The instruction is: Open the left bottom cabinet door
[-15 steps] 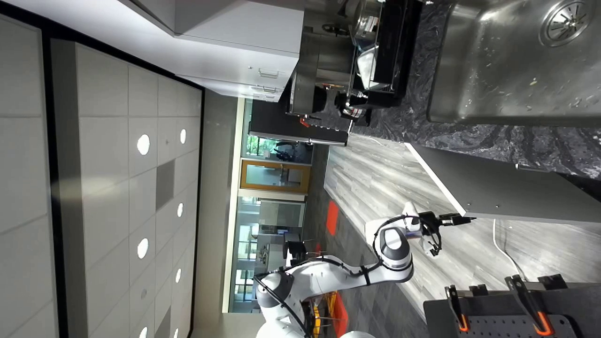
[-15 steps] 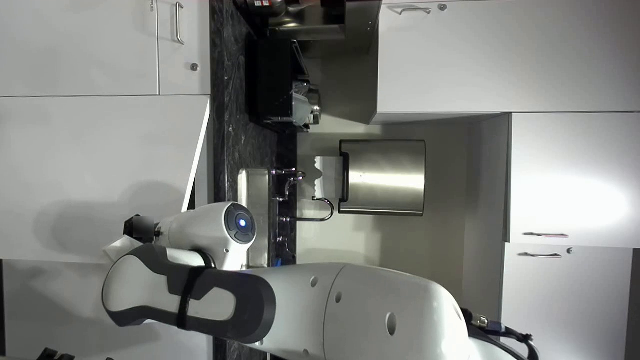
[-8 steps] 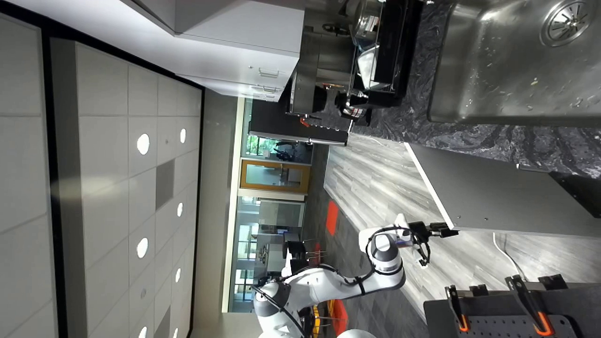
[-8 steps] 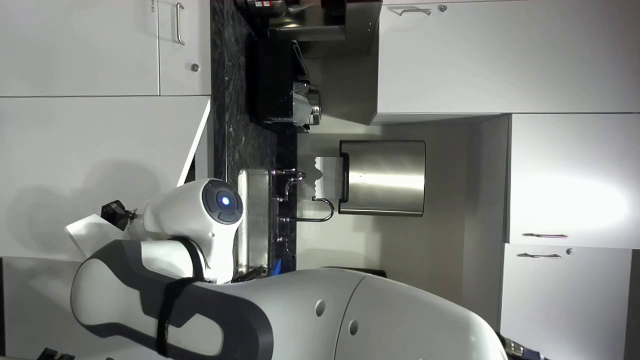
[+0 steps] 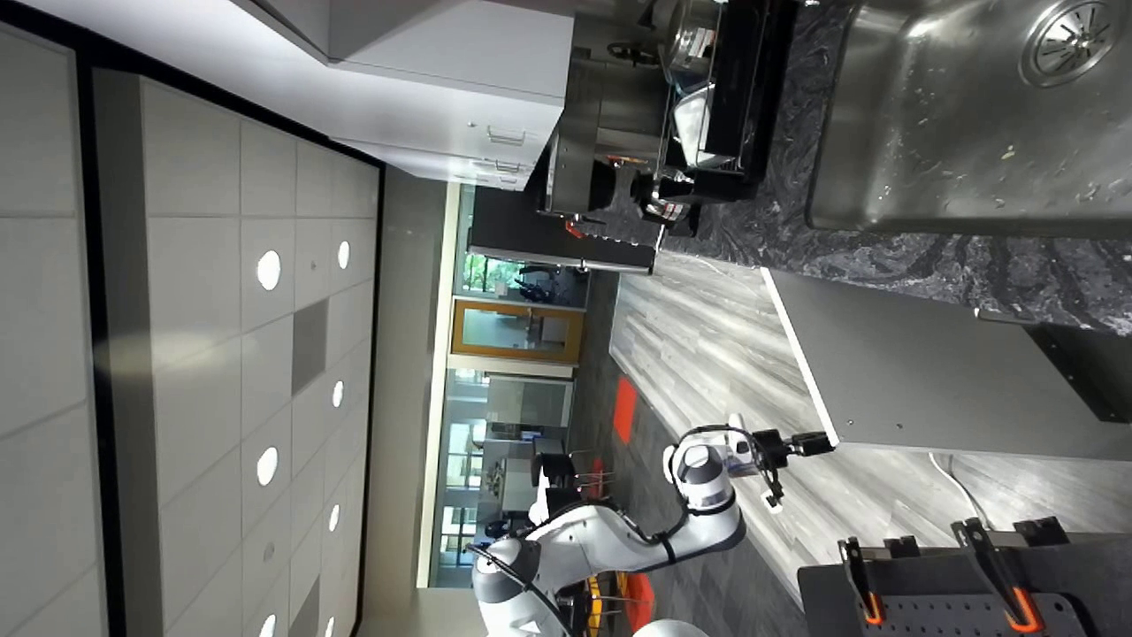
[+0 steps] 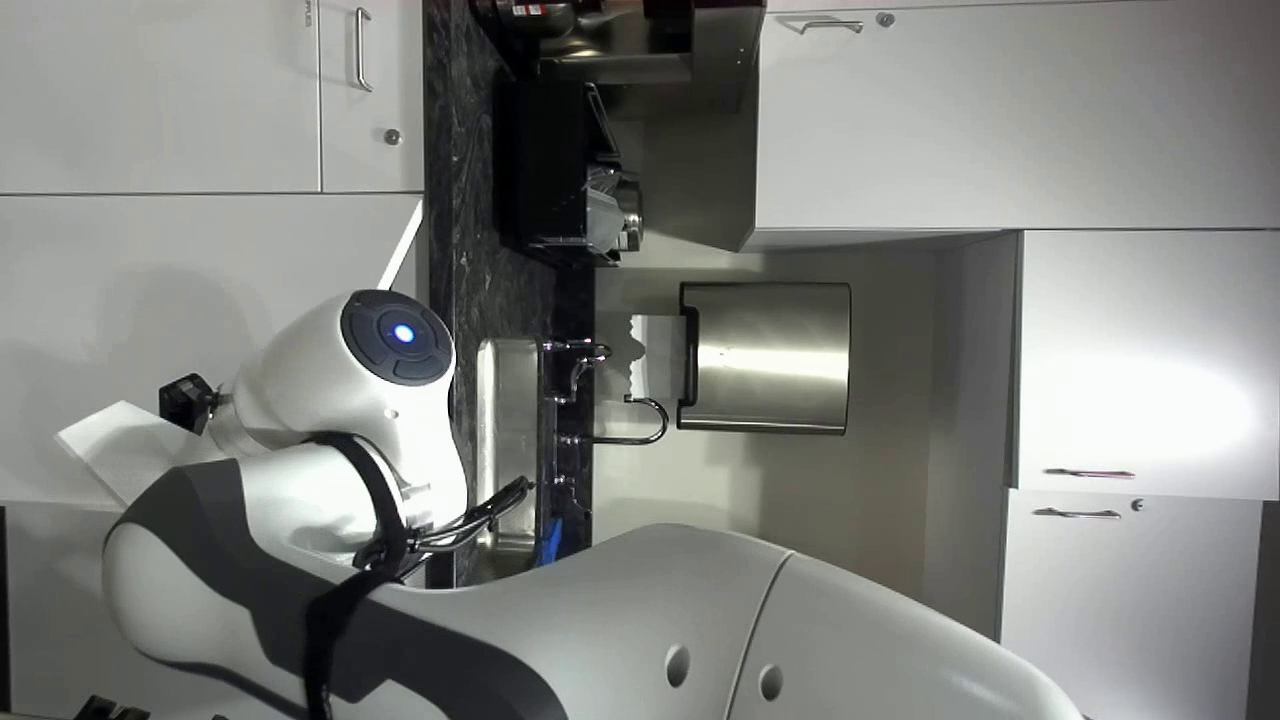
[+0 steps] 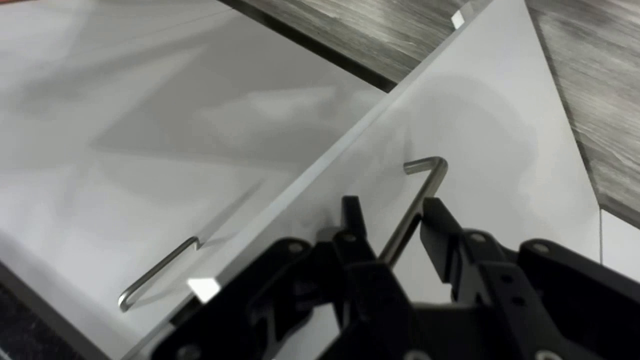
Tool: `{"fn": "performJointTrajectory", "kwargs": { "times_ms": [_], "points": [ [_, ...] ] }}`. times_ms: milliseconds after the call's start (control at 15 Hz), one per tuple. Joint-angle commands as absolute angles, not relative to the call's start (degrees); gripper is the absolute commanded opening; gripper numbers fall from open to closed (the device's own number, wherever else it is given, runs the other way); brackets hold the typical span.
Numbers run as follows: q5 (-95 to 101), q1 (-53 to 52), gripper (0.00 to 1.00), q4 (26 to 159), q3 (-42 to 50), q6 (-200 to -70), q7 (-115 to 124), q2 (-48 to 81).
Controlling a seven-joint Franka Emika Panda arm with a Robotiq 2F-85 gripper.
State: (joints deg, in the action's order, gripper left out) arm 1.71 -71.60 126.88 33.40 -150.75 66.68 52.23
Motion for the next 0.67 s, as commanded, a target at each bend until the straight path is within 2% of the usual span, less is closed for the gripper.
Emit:
{"fn": "performJointTrajectory", "kwargs": {
  "times_ms": [0,267,400,467,600],
  "points": [
    [13.10,-73.11,0.67,124.03,37.02,-141.22,62.15,44.84],
    [28.18,-73.60,0.98,120.71,37.47,-134.26,58.93,37.59],
    [35.04,-69.97,1.00,114.39,36.03,-128.96,53.15,34.96],
    [39.75,-71.81,1.00,119.37,35.47,-129.39,55.28,31.76],
    [46.13,-69.06,1.00,121.24,32.09,-126.44,55.92,27.17]
  ]
}}
